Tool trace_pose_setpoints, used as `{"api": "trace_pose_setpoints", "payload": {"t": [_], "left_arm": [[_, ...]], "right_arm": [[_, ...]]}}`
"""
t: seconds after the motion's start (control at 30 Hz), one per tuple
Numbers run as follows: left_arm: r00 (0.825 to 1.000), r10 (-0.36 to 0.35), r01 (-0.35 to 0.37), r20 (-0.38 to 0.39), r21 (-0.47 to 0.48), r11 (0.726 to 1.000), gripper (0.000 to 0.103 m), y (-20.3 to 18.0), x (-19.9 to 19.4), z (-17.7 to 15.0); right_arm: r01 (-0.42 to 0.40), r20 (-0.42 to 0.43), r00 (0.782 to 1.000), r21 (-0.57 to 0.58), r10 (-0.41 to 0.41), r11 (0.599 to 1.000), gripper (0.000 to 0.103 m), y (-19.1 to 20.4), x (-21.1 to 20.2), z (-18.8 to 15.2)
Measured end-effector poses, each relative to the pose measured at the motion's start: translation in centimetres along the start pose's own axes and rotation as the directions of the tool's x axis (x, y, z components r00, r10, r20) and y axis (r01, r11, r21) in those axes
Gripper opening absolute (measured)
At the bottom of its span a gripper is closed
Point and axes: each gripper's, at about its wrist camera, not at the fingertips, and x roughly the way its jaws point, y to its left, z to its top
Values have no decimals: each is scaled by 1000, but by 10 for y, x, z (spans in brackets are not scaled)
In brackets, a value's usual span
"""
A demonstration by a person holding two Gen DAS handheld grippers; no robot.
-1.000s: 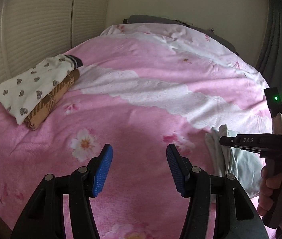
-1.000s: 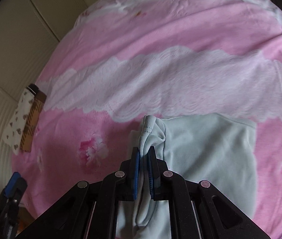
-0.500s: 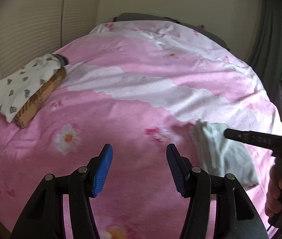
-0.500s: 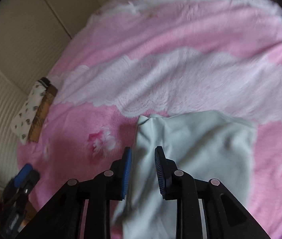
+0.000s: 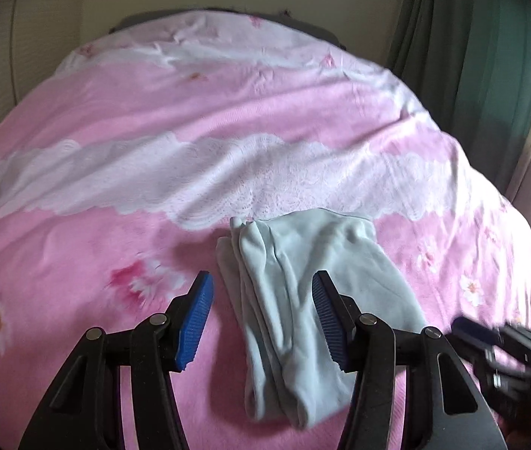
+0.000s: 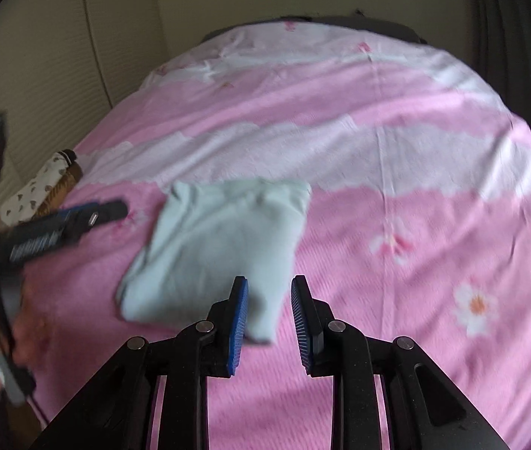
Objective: Fold small clothes
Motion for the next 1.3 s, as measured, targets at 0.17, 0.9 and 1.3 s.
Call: {"api": "trace_pose_setpoints", "payload": {"t": [0.17, 0.9, 1.3], "left_arm": [[998, -10, 10, -62, -1, 1000, 49, 8, 36, 10], [994, 105, -105, -24, 4, 994, 34, 9, 12, -5], [994, 24, -25, -103, -13, 1000, 34, -26, -22, -83]], "right_arm": [[-23, -22, 999, -2, 23, 1000, 26, -4, 11, -13], [-27, -38, 999, 51, 29, 998, 26, -12, 19, -27], [-37, -8, 999, 20, 37, 999, 26, -10, 8, -30]]}}
